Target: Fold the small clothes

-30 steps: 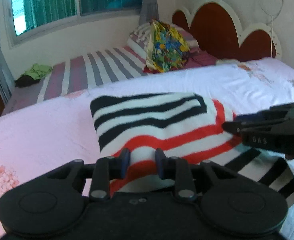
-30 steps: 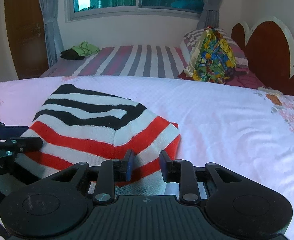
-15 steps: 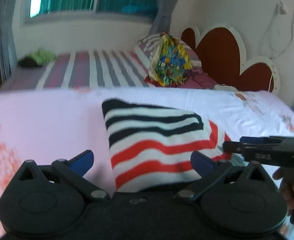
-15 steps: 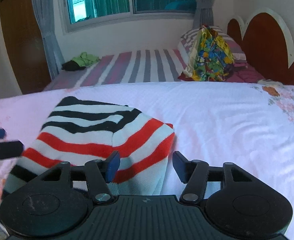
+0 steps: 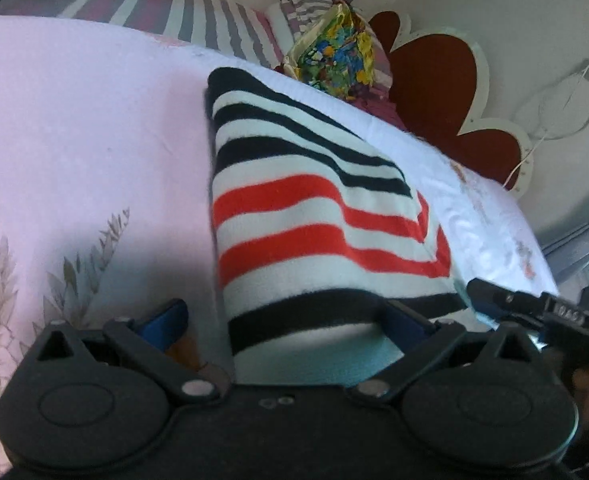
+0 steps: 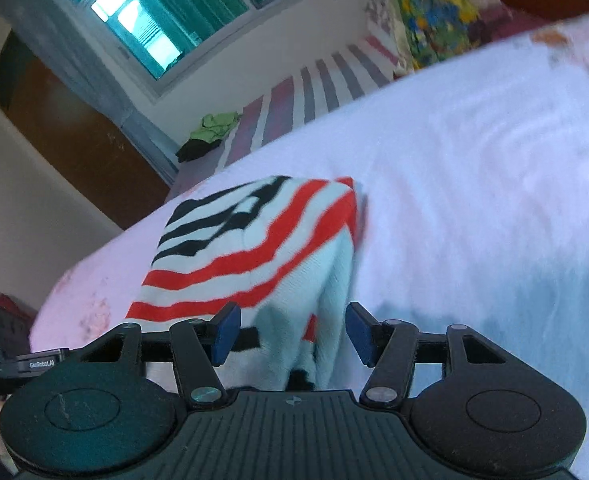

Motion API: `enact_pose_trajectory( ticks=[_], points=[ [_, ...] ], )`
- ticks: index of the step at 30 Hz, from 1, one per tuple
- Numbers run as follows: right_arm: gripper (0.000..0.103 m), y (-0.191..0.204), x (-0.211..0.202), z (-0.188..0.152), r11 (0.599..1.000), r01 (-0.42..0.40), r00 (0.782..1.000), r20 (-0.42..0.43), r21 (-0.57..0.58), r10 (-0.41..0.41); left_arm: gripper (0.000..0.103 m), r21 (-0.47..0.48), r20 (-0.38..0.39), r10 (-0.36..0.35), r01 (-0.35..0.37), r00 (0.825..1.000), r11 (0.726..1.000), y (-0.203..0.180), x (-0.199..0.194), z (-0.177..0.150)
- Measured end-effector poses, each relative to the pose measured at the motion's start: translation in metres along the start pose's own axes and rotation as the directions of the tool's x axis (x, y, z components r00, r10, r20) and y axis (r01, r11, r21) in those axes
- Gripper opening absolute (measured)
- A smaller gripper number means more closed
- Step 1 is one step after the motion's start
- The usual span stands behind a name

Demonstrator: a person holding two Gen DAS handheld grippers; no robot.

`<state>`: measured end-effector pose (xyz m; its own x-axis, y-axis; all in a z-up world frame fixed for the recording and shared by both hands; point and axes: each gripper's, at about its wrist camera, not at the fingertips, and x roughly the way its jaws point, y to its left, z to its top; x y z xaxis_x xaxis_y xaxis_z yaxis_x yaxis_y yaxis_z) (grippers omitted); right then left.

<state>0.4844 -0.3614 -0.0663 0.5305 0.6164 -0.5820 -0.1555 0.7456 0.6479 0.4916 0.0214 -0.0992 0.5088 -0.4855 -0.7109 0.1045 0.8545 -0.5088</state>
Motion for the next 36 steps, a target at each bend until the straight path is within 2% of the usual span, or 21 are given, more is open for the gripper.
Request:
enact_pose_trajectory(
  ticks=[2,3,4,8,13,18,20,22,23,25,29,32,34,36],
  points=[
    [0.063,-0.01,0.003,-0.001,0.998,-0.035,0.999,-0.025,0.045,0.036,0.101,0.0,-0.009,-0.024,0.024,1.0,1.0,0.002,0.0,0.001],
    [0.072,-0.015,0.005,-0.002,0.998,-0.04,0.999,-0.034,0.058,0.042,0.101,-0.001,-0.014,-0.034,0.034,0.999,0.999,0.003,0.001,0.002],
    [0.073,-0.018,0.006,-0.003,0.997,-0.038,0.998,-0.043,0.064,0.041,0.1,-0.003,-0.018,-0.039,0.039,0.999,0.999,0.003,0.001,0.003],
    [0.073,-0.028,0.006,-0.004,0.99,-0.094,0.993,-0.06,0.102,0.1,0.1,-0.009,-0.036,-0.064,0.064,0.997,0.998,0.003,0.003,0.008],
    [0.073,-0.029,0.013,0.001,0.982,-0.144,0.984,-0.088,0.119,0.155,0.101,0.048,-0.053,-0.012,0.015,0.998,0.999,-0.012,0.016,0.014],
    [0.073,-0.021,0.028,0.007,0.982,-0.14,0.984,-0.092,0.123,0.152,0.1,0.104,-0.073,0.022,-0.015,0.997,0.994,-0.023,0.027,0.021],
    [0.073,-0.009,0.031,0.007,0.992,-0.106,0.989,-0.096,0.068,0.112,0.101,0.141,-0.069,0.036,-0.026,0.997,0.99,-0.03,0.03,0.02],
    [0.055,0.006,0.034,0.003,0.998,-0.043,0.994,-0.105,-0.052,0.037,0.1,0.18,-0.067,0.046,-0.034,0.997,0.983,-0.036,0.032,0.018],
    [0.054,0.011,0.033,0.001,0.996,-0.029,0.995,-0.1,-0.089,0.02,0.1,0.192,-0.064,0.055,-0.042,0.996,0.981,-0.037,0.032,0.017],
    [0.043,0.016,0.033,-0.001,0.994,-0.032,0.995,-0.093,-0.104,0.022,0.1,0.192,-0.058,0.056,-0.044,0.997,0.981,-0.038,0.03,0.015],
    [0.038,0.023,0.029,-0.007,0.99,-0.022,0.997,-0.075,-0.139,0.011,0.097,0.146,-0.029,0.028,-0.023,0.999,0.989,-0.034,0.025,0.012],
    [0.038,0.027,0.033,-0.009,0.988,0.003,0.997,-0.076,-0.153,-0.015,0.092,0.167,-0.018,0.027,-0.023,0.999,0.986,-0.033,0.021,0.008],
    [0.041,0.027,0.04,-0.009,0.99,0.007,0.996,-0.084,-0.14,-0.019,0.092,0.157,-0.022,-0.009,0.012,1.0,0.987,-0.026,0.018,0.009],
    [0.041,0.02,0.041,-0.007,0.997,-0.006,0.997,-0.083,-0.079,-0.001,0.094,0.086,-0.026,-0.071,0.073,0.997,0.994,-0.01,0.016,0.011]
  ],
)
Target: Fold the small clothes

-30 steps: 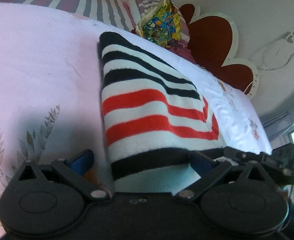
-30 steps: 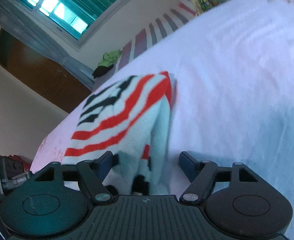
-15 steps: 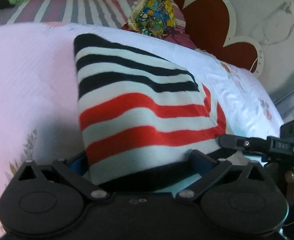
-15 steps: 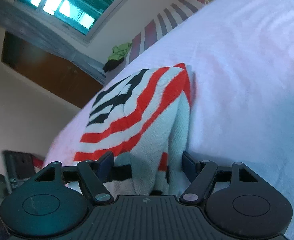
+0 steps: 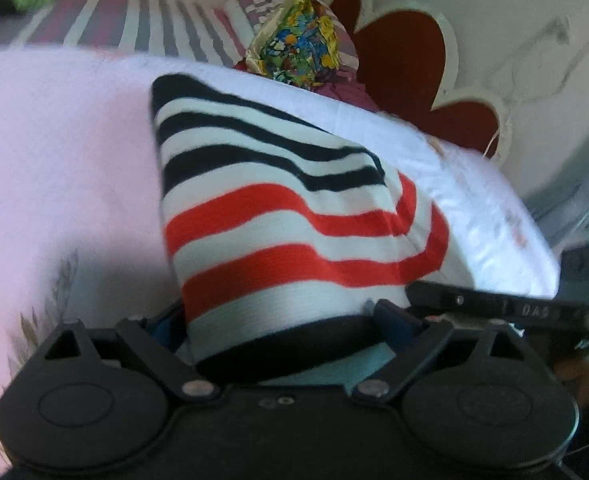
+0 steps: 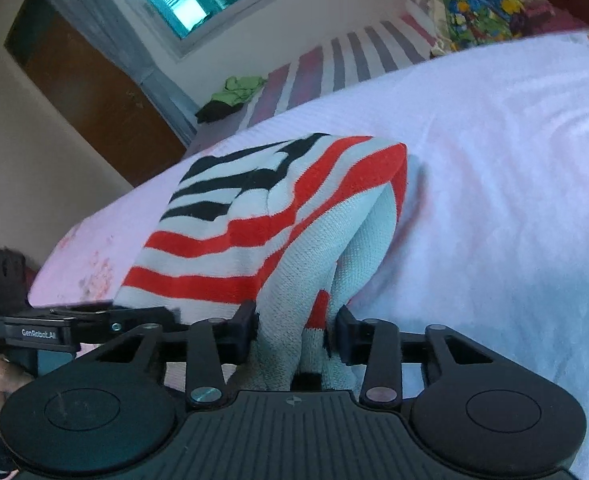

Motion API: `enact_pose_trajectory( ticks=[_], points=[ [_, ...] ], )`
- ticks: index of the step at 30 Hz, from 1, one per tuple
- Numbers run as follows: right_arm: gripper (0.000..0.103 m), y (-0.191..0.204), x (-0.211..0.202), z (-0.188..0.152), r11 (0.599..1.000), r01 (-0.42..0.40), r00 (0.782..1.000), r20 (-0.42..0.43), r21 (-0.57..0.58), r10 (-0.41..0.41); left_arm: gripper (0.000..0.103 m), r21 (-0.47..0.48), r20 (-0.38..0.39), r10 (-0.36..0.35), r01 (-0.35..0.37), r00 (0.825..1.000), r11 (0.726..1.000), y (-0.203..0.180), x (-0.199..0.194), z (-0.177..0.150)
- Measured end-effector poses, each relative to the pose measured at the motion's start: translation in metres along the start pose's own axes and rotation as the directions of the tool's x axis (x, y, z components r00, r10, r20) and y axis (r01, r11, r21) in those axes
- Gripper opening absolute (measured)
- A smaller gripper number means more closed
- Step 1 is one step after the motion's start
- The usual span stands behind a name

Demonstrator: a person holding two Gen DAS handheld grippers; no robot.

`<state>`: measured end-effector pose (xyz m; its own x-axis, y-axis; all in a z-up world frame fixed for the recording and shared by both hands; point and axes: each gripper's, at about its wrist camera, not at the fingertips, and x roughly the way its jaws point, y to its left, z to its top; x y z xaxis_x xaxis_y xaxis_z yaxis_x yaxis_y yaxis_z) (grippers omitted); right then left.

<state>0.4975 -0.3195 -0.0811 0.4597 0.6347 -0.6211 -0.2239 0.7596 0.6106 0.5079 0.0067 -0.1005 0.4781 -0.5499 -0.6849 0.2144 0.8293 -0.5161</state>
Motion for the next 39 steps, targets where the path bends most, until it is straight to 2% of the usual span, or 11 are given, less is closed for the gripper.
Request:
enact_pose_trajectory(
  ticks=[2,4,5,9,16,19,20,23,26,32,39],
  points=[
    [0.042,-0.009,-0.004,-0.005,0.998,-0.027,1.0,0.006,0.06,0.026,0.094,-0.119,0.016,-0.091,0.093,0.996,0.989,0.022,-0.006,0.002],
    [0.042,-0.014,-0.005,-0.007,0.996,-0.044,0.999,0.011,0.079,0.044,0.091,-0.251,0.03,-0.175,0.177,0.984,0.952,0.044,-0.009,0.002],
    [0.042,-0.016,-0.005,-0.008,0.995,-0.051,0.999,0.015,0.083,0.05,0.089,-0.262,0.032,-0.187,0.189,0.982,0.946,0.049,-0.01,0.002],
    [0.043,-0.018,-0.008,-0.008,0.992,-0.068,0.998,0.021,0.107,0.067,0.062,-0.271,0.02,-0.19,0.188,0.982,0.944,0.055,-0.004,0.004],
    [0.044,-0.032,-0.009,0.0,0.979,-0.116,0.993,0.015,0.165,0.115,0.07,-0.297,0.019,-0.211,0.208,0.977,0.932,0.057,0.006,0.014],
    [0.045,-0.034,-0.006,0.001,0.975,-0.12,0.993,0.022,0.188,0.118,0.065,-0.236,0.025,-0.176,0.177,0.984,0.956,0.045,0.01,0.014],
    [0.045,-0.031,-0.007,0.002,0.978,-0.106,0.994,0.02,0.181,0.104,0.057,-0.199,0.023,-0.144,0.146,0.989,0.969,0.04,0.01,0.014],
    [0.037,-0.004,-0.011,0.004,0.999,-0.019,1.0,0.007,0.047,0.018,0.051,-0.126,0.032,-0.091,0.095,0.995,0.988,0.029,0.005,0.011],
    [0.035,0.023,-0.02,0.005,0.999,0.026,0.999,0.041,-0.035,-0.025,0.047,-0.11,0.061,-0.106,0.112,0.992,0.988,0.027,-0.01,0.008],
    [0.035,0.087,-0.02,-0.009,0.992,-0.023,0.998,0.049,-0.122,0.029,0.047,-0.064,0.096,-0.112,0.119,0.989,0.991,0.035,-0.069,0.002],
    [0.035,0.19,0.038,-0.06,0.98,-0.139,0.989,0.023,-0.144,0.144,0.047,-0.076,0.103,-0.033,0.041,0.994,0.996,0.105,-0.174,-0.014]
  ],
)
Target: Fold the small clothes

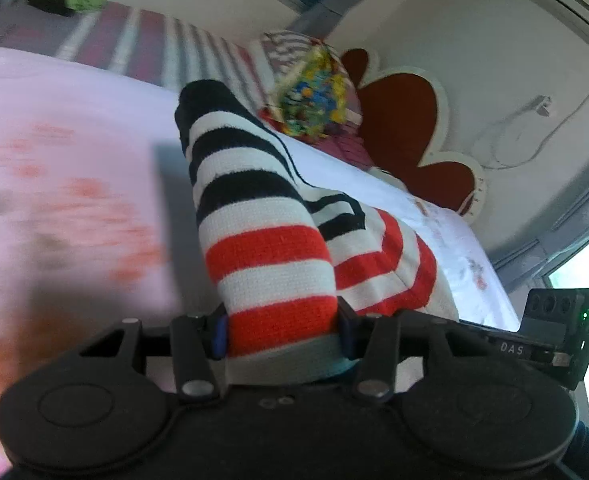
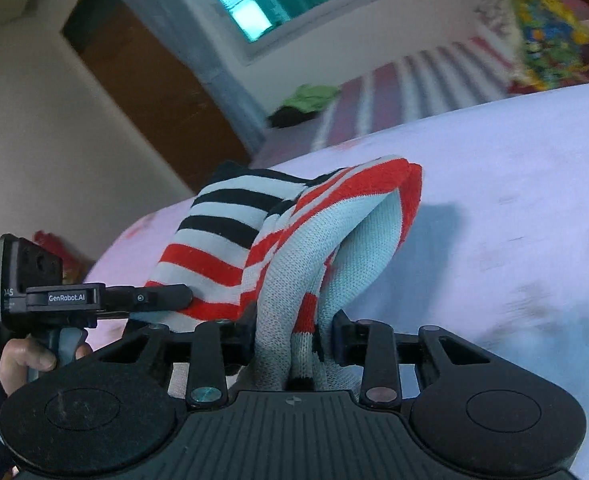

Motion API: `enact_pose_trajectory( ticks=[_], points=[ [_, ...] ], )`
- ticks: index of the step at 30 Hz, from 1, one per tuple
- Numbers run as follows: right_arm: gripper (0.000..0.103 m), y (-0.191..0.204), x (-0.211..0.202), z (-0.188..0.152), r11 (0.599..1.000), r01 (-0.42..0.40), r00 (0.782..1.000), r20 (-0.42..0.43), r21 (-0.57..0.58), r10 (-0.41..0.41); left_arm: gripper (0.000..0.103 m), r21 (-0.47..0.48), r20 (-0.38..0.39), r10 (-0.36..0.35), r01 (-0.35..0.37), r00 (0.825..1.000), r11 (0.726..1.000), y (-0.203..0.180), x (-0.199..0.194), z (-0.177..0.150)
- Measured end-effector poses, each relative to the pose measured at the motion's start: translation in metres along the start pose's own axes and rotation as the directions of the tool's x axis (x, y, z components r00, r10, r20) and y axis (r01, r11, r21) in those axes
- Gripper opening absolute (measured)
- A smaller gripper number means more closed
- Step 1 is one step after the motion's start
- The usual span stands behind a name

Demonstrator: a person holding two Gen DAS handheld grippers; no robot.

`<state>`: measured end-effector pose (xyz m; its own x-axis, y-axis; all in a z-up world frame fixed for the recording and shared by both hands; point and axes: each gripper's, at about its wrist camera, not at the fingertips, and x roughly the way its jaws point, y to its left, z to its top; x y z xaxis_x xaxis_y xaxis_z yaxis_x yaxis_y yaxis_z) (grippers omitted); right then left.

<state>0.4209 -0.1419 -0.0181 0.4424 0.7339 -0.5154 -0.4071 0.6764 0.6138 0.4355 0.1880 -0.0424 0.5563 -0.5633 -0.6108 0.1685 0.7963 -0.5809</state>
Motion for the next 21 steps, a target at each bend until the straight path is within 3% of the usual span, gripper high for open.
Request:
enact_pose_trajectory(
  ticks=[7,9,10,12,14,15,17,20,21],
  points=[
    [0.035,0.06,0.076,-0.036,0.995,-0.076,0.995,-0.061,0.062,0.08,0.048,-0.078,-0.018,0.044,-0.046,0.999,0.996,0.075,-0.062,-0.021],
    [0.035,0.058,0.094,-0.046,0.995,-0.048,0.995,-0.083,0.09,0.055,0.052,-0.105,-0.045,0.062,-0.066,0.997,0.992,0.096,-0.06,-0.031],
    [0.036,0.052,0.102,-0.047,0.995,-0.015,0.995,-0.092,0.101,0.024,0.066,-0.122,-0.045,0.088,-0.093,0.995,0.988,0.107,-0.058,-0.037],
    [0.044,0.034,0.108,-0.055,0.986,-0.003,0.997,-0.081,0.168,0.016,0.069,-0.157,0.015,0.042,-0.04,0.999,0.987,0.119,-0.066,-0.044],
    [0.048,0.024,0.1,-0.053,0.975,0.008,0.999,-0.051,0.222,0.003,0.073,-0.152,0.045,0.07,-0.062,0.997,0.986,0.116,-0.076,-0.046],
    [0.053,0.026,0.093,-0.053,0.975,0.043,0.999,-0.032,0.219,-0.037,0.074,-0.116,0.088,0.117,-0.106,0.989,0.987,0.112,-0.088,-0.047],
    [0.053,0.035,0.081,-0.044,0.98,0.114,0.993,0.013,0.164,-0.118,0.073,-0.059,0.15,0.239,-0.233,0.959,0.971,0.104,-0.108,-0.047],
    [0.053,0.048,0.08,-0.025,0.985,0.147,0.985,0.081,0.094,-0.155,0.081,0.045,0.222,0.324,-0.341,0.92,0.939,0.086,-0.113,-0.041],
    [0.053,0.054,0.084,-0.021,0.986,0.149,0.983,0.094,0.072,-0.155,0.081,0.108,0.247,0.355,-0.39,0.902,0.915,0.071,-0.106,-0.038]
  ],
)
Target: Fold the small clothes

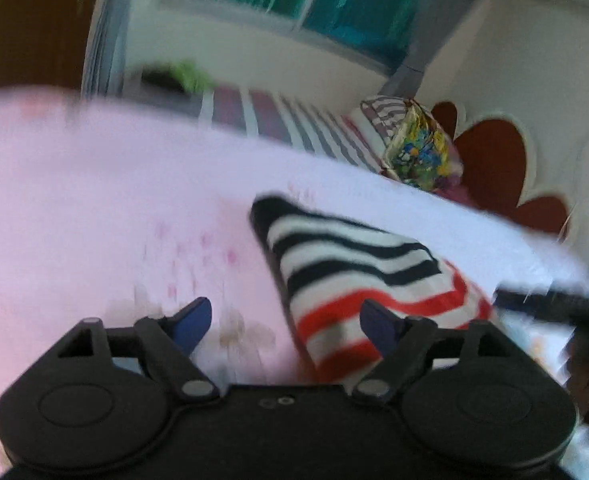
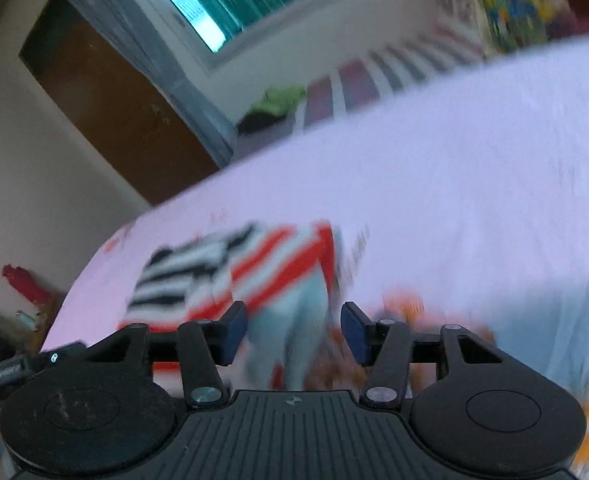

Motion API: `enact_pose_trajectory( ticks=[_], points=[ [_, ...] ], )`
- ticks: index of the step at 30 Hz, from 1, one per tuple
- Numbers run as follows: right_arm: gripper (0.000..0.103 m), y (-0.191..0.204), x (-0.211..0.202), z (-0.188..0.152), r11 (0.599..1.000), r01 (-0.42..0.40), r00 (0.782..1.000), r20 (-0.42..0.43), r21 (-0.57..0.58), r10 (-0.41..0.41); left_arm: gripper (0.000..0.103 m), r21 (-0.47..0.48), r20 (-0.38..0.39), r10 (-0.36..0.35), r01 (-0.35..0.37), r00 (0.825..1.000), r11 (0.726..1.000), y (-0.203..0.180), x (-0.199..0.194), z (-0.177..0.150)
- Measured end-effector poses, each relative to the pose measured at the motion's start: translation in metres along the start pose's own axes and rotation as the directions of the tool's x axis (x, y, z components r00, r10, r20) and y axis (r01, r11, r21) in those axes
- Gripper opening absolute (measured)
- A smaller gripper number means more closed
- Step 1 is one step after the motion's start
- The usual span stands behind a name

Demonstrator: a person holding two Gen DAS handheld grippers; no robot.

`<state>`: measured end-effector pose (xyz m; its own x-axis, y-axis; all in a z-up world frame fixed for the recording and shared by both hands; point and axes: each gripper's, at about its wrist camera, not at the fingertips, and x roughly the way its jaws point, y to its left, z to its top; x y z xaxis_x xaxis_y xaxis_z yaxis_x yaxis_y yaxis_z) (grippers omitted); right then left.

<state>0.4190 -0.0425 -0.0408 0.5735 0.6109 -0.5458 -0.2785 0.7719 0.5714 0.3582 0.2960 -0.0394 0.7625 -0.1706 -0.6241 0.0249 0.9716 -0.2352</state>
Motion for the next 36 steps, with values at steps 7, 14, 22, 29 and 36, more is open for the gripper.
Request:
enact_pose_trajectory(
  ticks=[7,14,22,29,36],
  points=[
    [0.021,0.043,0.068,-0.007,0.971,0.073,0.993,-0.074,-0.226,-0.092,0.006,0.174,-0.09,0.04,-0.024,0.995,0.984,-0.065,0.07,0.021],
    [0.024,0.029,0.079,-0.015,0.952,0.098,0.99,-0.065,-0.291,-0.122,0.007,0.206,-0.109,0.095,-0.071,0.99,0.976,-0.069,0.1,0.014],
    [0.033,0.045,0.019,-0.021,0.931,0.193,0.978,-0.013,-0.309,-0.207,0.102,0.216,0.107,0.122,-0.143,0.987,0.966,-0.064,0.007,-0.012],
    [0.036,0.057,-0.052,-0.076,0.954,0.115,0.99,-0.045,-0.275,-0.132,0.102,0.211,0.08,0.137,-0.151,0.987,0.966,-0.087,-0.049,-0.071],
    [0.037,0.06,-0.037,-0.111,0.913,0.165,0.97,-0.107,-0.373,-0.219,0.102,0.193,0.003,0.223,-0.22,0.975,0.956,-0.087,-0.04,-0.098]
  ],
)
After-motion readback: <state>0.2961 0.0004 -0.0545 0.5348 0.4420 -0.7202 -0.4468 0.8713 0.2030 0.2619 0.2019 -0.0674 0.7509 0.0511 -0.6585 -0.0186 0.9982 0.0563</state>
